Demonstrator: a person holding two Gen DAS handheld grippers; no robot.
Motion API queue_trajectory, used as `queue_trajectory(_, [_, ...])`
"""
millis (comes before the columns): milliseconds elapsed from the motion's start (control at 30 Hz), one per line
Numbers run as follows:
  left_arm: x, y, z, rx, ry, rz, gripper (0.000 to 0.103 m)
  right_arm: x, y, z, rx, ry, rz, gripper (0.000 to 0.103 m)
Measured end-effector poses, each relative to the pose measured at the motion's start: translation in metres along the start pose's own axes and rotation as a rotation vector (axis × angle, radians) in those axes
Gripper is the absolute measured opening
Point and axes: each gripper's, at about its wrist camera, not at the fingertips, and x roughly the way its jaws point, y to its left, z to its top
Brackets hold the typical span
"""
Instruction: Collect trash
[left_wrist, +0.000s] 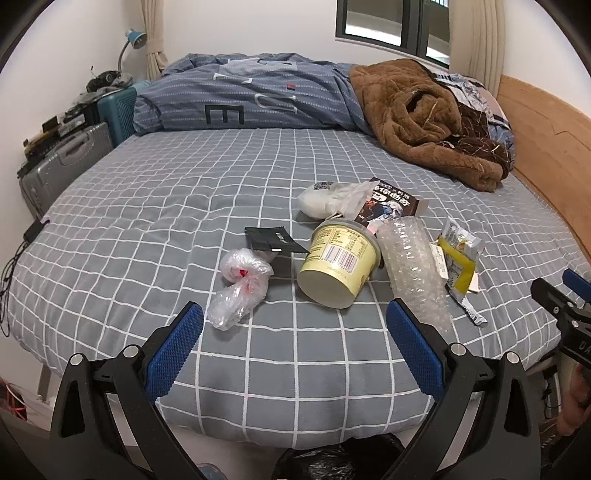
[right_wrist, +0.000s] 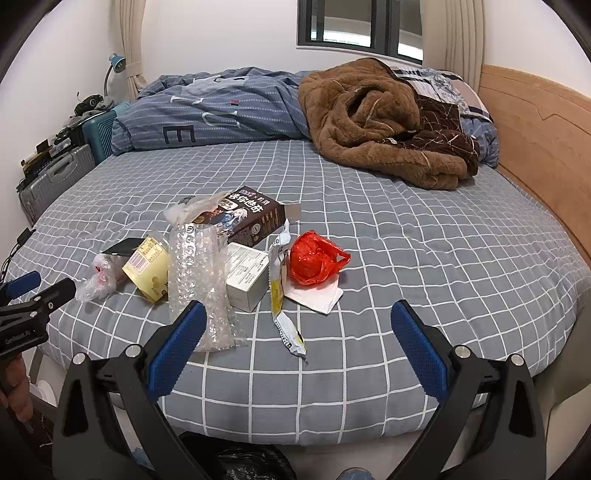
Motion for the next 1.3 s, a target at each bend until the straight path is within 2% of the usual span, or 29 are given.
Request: queue_trajectory(1300, [0.0052, -0.0050, -0.0022, 0.003, 0.019, -0.011, 0.097, 0.0054, 0.0010, -0.0013, 0.002, 0.012, 0.002, 0.096])
